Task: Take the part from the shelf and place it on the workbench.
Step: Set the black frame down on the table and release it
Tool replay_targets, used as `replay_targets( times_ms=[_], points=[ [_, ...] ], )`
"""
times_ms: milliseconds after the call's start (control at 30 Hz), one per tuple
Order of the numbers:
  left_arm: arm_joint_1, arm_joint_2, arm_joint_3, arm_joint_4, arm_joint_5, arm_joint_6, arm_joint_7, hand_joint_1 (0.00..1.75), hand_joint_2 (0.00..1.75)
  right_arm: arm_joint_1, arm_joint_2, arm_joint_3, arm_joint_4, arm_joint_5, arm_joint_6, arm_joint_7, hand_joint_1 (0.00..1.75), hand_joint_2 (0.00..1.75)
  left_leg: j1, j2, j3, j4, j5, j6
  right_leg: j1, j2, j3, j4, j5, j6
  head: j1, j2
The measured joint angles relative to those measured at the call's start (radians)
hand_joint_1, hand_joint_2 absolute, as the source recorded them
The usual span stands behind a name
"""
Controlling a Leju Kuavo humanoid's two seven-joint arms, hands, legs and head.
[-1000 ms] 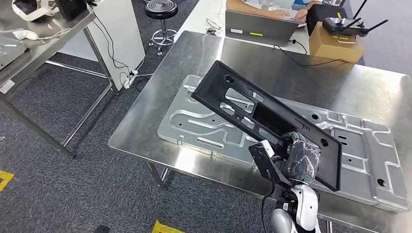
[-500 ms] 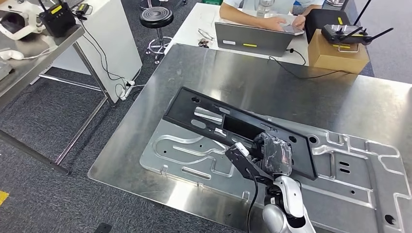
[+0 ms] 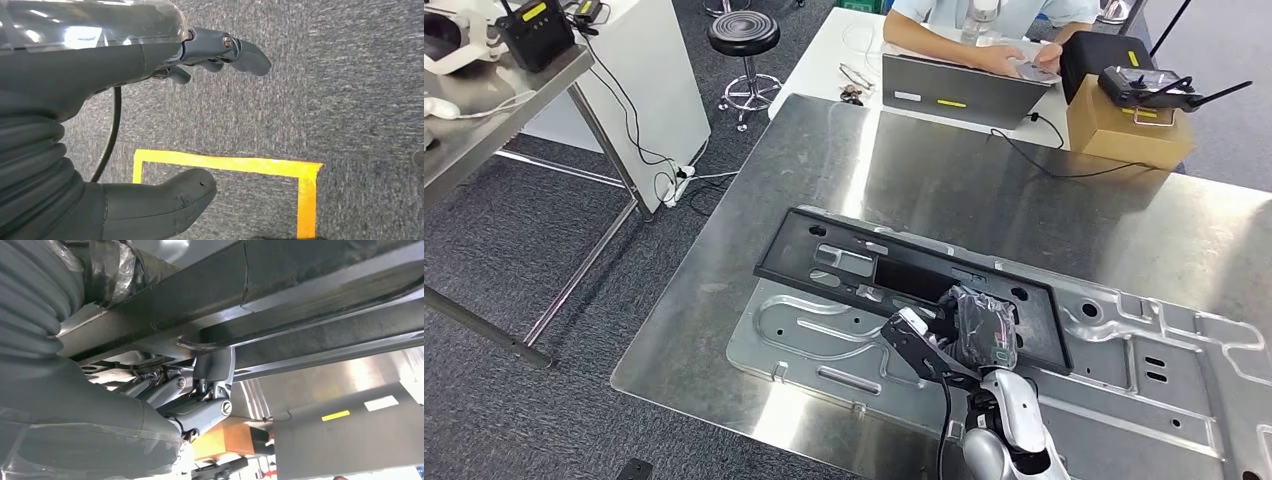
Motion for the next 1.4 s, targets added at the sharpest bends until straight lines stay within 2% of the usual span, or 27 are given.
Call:
replay_targets(
  times_ms=[33, 67, 133, 167, 200, 300, 333, 367, 433, 467, 500, 533, 567, 633, 700, 733, 833, 900, 967, 1000, 1033, 1067, 1100, 1167, 1233, 1333, 1400],
  points=[
    [0.000, -0.001, 0.000, 0.000, 0.000, 0.000, 0.000, 0.00, 1.75, 0.001, -0.001, 0.000, 0.002, 0.000, 0.000, 0.000, 1.75, 1.75, 0.000, 0.000, -0.002, 0.000, 0.002, 0.000, -0.002, -0.001, 0.008, -0.012, 0.019, 0.001, 0.000, 0.000],
    [0.001, -0.001, 0.000, 0.000, 0.000, 0.000, 0.001, 0.00, 1.75, 0.002, -0.002, 0.000, 0.003, 0.000, 0.000, 0.000, 1.75, 1.75, 0.000, -0.001, -0.004, 0.000, 0.005, 0.000, -0.003, -0.001, 0.035, -0.061, 0.052, 0.000, 0.000, 0.000],
    [0.001, -0.005, 0.000, 0.000, -0.002, 0.001, 0.001, 0.00, 1.75, -0.001, -0.003, 0.000, 0.003, 0.000, 0.000, 0.000, 1.75, 1.75, -0.001, -0.003, -0.007, 0.000, 0.014, -0.005, -0.001, -0.002, 0.112, -0.202, 0.110, -0.007, 0.000, 0.000],
    [0.001, -0.007, 0.000, 0.000, -0.003, 0.002, 0.002, 0.00, 1.75, -0.002, -0.003, 0.000, 0.003, 0.000, 0.000, 0.000, 1.75, 1.75, -0.001, -0.004, -0.007, -0.001, 0.019, -0.010, 0.002, -0.001, 0.136, -0.249, 0.127, -0.011, 0.000, 0.000],
    [0.001, -0.010, 0.000, 0.000, -0.005, 0.004, 0.002, 0.00, 1.75, -0.003, -0.003, 0.000, 0.003, 0.000, 0.000, 0.000, 1.75, 1.75, 0.000, -0.004, -0.008, -0.002, 0.025, -0.015, 0.006, -0.001, 0.146, -0.274, 0.134, -0.014, 0.000, 0.000],
    [0.003, -0.015, 0.000, 0.000, -0.007, 0.013, 0.004, 0.00, 1.75, -0.002, -0.003, 0.000, 0.004, -0.001, 0.000, 0.000, 1.75, 1.75, 0.001, -0.005, -0.011, -0.013, 0.044, -0.035, 0.008, -0.001, 0.132, -0.288, 0.157, -0.026, -0.001, 0.000],
    [0.004, -0.017, 0.000, 0.000, -0.008, 0.015, 0.004, 0.00, 1.75, -0.002, -0.002, 0.000, 0.005, 0.000, 0.000, 0.001, 1.75, 1.75, 0.001, -0.005, -0.018, -0.007, 0.032, -0.041, 0.005, -0.003, 0.126, -0.294, 0.170, -0.032, -0.001, 0.000],
    [0.005, -0.019, 0.000, 0.000, -0.009, 0.017, 0.005, 0.00, 1.75, -0.003, -0.001, 0.000, 0.005, 0.002, 0.000, 0.000, 1.75, 1.75, 0.001, -0.005, -0.030, 0.016, 0.001, -0.046, 0.001, -0.005, 0.117, -0.301, 0.184, -0.037, -0.001, 0.000],
    [0.006, -0.022, -0.001, 0.000, -0.010, 0.021, 0.008, 0.00, 1.75, -0.005, 0.001, -0.001, 0.006, 0.007, 0.000, -0.001, 1.75, 1.75, 0.003, -0.004, -0.063, 0.121, -0.098, -0.052, -0.001, -0.010, 0.094, -0.305, 0.205, -0.044, -0.002, 0.000],
    [0.006, -0.022, -0.002, 0.000, -0.010, 0.023, 0.009, 0.00, 1.75, -0.005, 0.001, -0.001, 0.007, 0.010, 0.000, -0.002, 1.75, 1.75, 0.004, -0.004, -0.075, 0.185, -0.134, -0.055, 0.000, -0.012, 0.082, -0.305, 0.212, -0.044, -0.002, 0.000],
    [0.006, -0.023, -0.003, 0.000, -0.011, 0.026, 0.010, 0.00, 1.75, -0.005, 0.002, -0.001, 0.007, 0.013, 0.000, -0.002, 1.75, 1.75, 0.004, -0.003, -0.078, 0.233, -0.147, -0.057, 0.001, -0.014, 0.071, -0.303, 0.218, -0.044, -0.002, 0.000],
    [0.006, -0.024, -0.004, 0.000, -0.013, 0.029, 0.011, 0.00, 1.31, -0.005, 0.002, -0.001, 0.008, 0.015, 0.000, -0.002, 1.31, 1.31, 0.005, -0.003, -0.067, 0.254, -0.139, -0.059, 0.001, -0.016, 0.061, -0.301, 0.224, -0.042, -0.001, 0.000],
    [0.006, -0.026, -0.005, 0.000, -0.014, 0.031, 0.012, 0.00, 0.87, -0.006, 0.002, -0.002, 0.008, 0.017, 0.000, -0.001, 0.87, 0.87, 0.006, -0.003, -0.039, 0.239, -0.117, -0.060, 0.001, -0.018, 0.052, -0.298, 0.229, -0.039, -0.001, 0.000],
    [0.007, -0.029, -0.007, 0.000, -0.017, 0.036, 0.014, 0.00, 0.00, -0.006, 0.003, -0.003, 0.008, 0.019, 0.001, 0.002, 0.00, 0.00, 0.008, -0.002, 0.061, 0.120, -0.089, -0.059, 0.002, -0.020, 0.041, -0.290, 0.235, -0.033, -0.002, 0.000],
    [0.006, -0.034, -0.013, 0.000, -0.021, 0.044, 0.015, 0.00, 0.00, -0.006, 0.008, -0.005, 0.010, 0.019, 0.002, 0.010, 0.00, 0.00, 0.006, -0.004, 0.137, 0.011, -0.101, -0.053, 0.005, -0.021, 0.032, -0.279, 0.239, -0.024, -0.001, 0.000],
    [0.007, -0.036, -0.017, 0.000, -0.024, 0.047, 0.016, 0.00, 0.00, -0.005, 0.011, -0.006, 0.012, 0.019, 0.002, 0.014, 0.00, 0.00, 0.004, -0.005, 0.148, -0.012, -0.111, -0.046, 0.006, -0.021, 0.029, -0.275, 0.242, -0.019, -0.001, 0.000],
    [0.011, -0.042, -0.023, 0.000, -0.025, 0.041, 0.019, 0.00, 0.00, -0.006, 0.016, -0.008, 0.019, 0.020, 0.006, 0.019, 0.00, 0.00, 0.003, -0.002, 0.141, -0.021, -0.106, -0.019, 0.004, -0.019, 0.017, -0.260, 0.239, -0.003, -0.001, 0.000],
    [0.012, -0.044, -0.023, 0.000, -0.019, 0.034, 0.020, 0.00, 0.00, -0.009, 0.017, -0.009, 0.024, 0.021, 0.009, 0.018, 0.00, 0.00, 0.004, 0.002, 0.134, -0.024, -0.096, -0.003, 0.001, -0.016, -0.017, -0.186, 0.186, 0.006, -0.001, 0.000],
    [0.011, -0.043, -0.023, 0.000, -0.016, 0.031, 0.023, 0.00, 0.00, -0.014, 0.020, -0.009, 0.031, 0.023, 0.013, 0.016, 0.00, 0.00, 0.001, 0.003, 0.123, -0.023, -0.089, 0.005, 0.001, -0.014, -0.074, -0.052, 0.116, 0.012, -0.001, 0.000],
    [0.011, -0.043, -0.023, 0.000, -0.015, 0.030, 0.025, 0.00, 0.00, -0.016, 0.022, -0.009, 0.036, 0.024, 0.015, 0.016, 0.00, 0.00, -0.001, 0.004, 0.119, -0.022, -0.087, 0.007, 0.001, -0.014, -0.096, 0.001, 0.097, 0.013, -0.001, 0.000],
    [0.011, -0.043, -0.023, 0.000, -0.013, 0.028, 0.028, 0.00, 0.00, -0.019, 0.025, -0.008, 0.042, 0.024, 0.017, 0.015, 0.00, 0.00, -0.003, 0.004, 0.117, -0.021, -0.086, 0.007, 0.001, -0.014, -0.099, 0.017, 0.100, 0.011, -0.001, 0.000],
    [0.010, -0.043, -0.023, 0.000, -0.011, 0.027, 0.031, 0.00, 0.00, -0.023, 0.028, -0.008, 0.048, 0.025, 0.017, 0.015, 0.00, 0.00, -0.006, 0.003, 0.117, -0.021, -0.085, 0.007, 0.002, -0.013, -0.085, -0.004, 0.121, 0.007, -0.001, 0.000],
    [0.009, -0.043, -0.023, 0.000, -0.010, 0.024, 0.034, 0.00, 0.00, -0.028, 0.030, -0.008, 0.053, 0.025, 0.017, 0.014, 0.00, 0.00, -0.009, 0.003, 0.118, -0.021, -0.085, 0.007, 0.005, -0.012, -0.053, -0.061, 0.154, -0.001, -0.001, 0.000],
    [0.004, -0.044, -0.023, 0.000, -0.006, 0.018, 0.038, 0.00, 0.00, -0.044, 0.036, -0.008, 0.062, 0.024, 0.018, 0.011, 0.00, 0.00, -0.013, 0.002, 0.118, -0.020, -0.084, 0.005, 0.014, -0.012, 0.019, -0.201, 0.208, -0.029, -0.001, 0.000],
    [-0.001, -0.044, -0.023, 0.000, -0.003, 0.013, 0.040, 0.00, 0.00, -0.060, 0.042, -0.008, 0.070, 0.020, 0.018, 0.010, 0.00, 0.00, -0.011, 0.004, 0.113, -0.021, -0.082, -0.002, 0.023, -0.012, 0.048, -0.269, 0.221, -0.049, -0.001, 0.000],
    [-0.003, -0.043, -0.023, -0.001, 0.001, 0.013, 0.040, 0.00, 0.00, -0.072, 0.050, -0.008, 0.082, 0.015, 0.017, 0.010, 0.00, 0.00, -0.012, 0.007, 0.110, -0.020, -0.084, -0.017, 0.020, -0.012, 0.055, -0.292, 0.230, -0.053, 0.000, 0.000],
    [-0.004, -0.042, -0.023, -0.002, 0.002, 0.013, 0.040, 0.00, 0.00, -0.081, 0.059, -0.007, 0.088, 0.015, 0.016, 0.009, 0.00, 0.00, -0.013, 0.005, 0.085, 0.036, -0.121, -0.027, 0.009, -0.014, 0.064, -0.313, 0.240, -0.055, -0.001, 0.000]
  ],
)
